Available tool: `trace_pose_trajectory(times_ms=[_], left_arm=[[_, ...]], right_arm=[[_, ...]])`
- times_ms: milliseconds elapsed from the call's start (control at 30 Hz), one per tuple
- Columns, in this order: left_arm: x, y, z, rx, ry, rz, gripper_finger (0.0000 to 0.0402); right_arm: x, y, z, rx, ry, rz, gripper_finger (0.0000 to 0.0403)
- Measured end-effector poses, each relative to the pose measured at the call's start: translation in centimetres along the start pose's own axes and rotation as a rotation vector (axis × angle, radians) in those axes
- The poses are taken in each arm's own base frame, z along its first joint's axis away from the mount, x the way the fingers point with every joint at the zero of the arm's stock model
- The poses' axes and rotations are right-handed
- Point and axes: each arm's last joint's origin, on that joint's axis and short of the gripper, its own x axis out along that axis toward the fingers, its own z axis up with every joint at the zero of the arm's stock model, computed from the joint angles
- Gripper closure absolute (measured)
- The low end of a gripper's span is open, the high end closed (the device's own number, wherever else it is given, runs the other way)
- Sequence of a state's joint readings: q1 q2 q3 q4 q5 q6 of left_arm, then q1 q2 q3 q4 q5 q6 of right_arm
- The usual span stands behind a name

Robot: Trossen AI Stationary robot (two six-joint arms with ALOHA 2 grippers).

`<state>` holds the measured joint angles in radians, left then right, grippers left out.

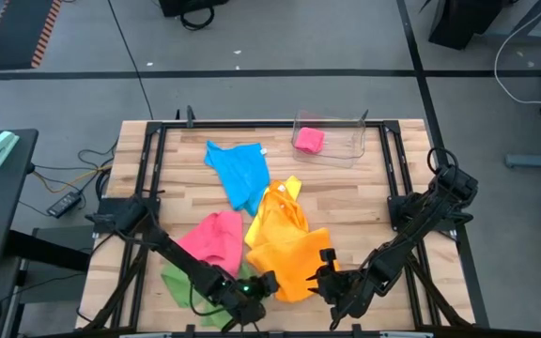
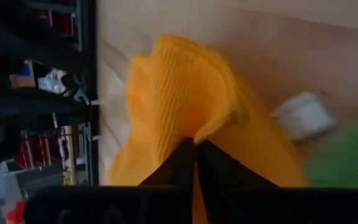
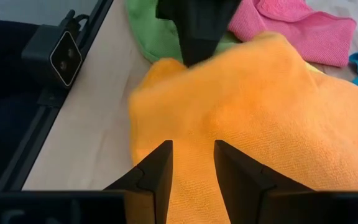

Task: Fold microfiber towels
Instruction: Fold the right orange microfiber cloth

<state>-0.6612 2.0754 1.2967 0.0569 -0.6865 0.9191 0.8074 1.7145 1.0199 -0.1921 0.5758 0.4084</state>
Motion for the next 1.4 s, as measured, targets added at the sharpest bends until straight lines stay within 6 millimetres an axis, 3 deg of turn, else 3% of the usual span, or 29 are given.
trace_pose_trajectory(times_ms=[133, 233, 367, 533, 667, 767, 1000, 1200, 1400], left_arm=[[0.6, 2.0, -0.2, -0.035, -0.039, -0.006, 0.0394], [1.4, 3.4, -0.8, -0.064, -0.081, -0.030, 0.0381], [3.2, 4.6, -2.9, -0.095, -0.114, -0.082, 0.0369], [5.1, 6.0, -5.6, -0.108, -0.188, -0.153, 0.0385], [6.1, 7.0, -7.4, -0.176, -0.262, -0.209, 0.0390], [6.6, 7.3, -8.2, -0.210, -0.289, -0.235, 0.0371], [6.5, 7.3, -8.1, -0.244, -0.296, -0.244, 0.0332], [6.3, 7.1, -7.7, -0.258, -0.299, -0.256, 0.0347], [6.2, 7.1, -7.7, -0.283, -0.277, -0.255, 0.0360]], right_arm=[[0.0, 0.0, 0.0, 0.009, 0.000, 0.000, 0.0283], [-0.1, 0.1, -0.2, 0.009, 0.013, 0.002, 0.0286], [-1.0, 0.1, -0.5, 0.012, 0.059, 0.024, 0.0287], [-2.0, -0.1, -0.6, 0.026, 0.085, 0.023, 0.0287], [-1.7, -0.5, -0.5, 0.030, 0.088, 0.009, 0.0287], [-0.8, -1.0, -0.5, 0.038, 0.087, -0.026, 0.0287], [0.9, -2.0, -0.5, 0.083, 0.089, -0.105, 0.0287], [1.1, -2.2, -0.4, 0.115, 0.088, -0.108, 0.0287], [2.6, -2.6, -0.5, 0.126, 0.119, -0.066, 0.0287]])
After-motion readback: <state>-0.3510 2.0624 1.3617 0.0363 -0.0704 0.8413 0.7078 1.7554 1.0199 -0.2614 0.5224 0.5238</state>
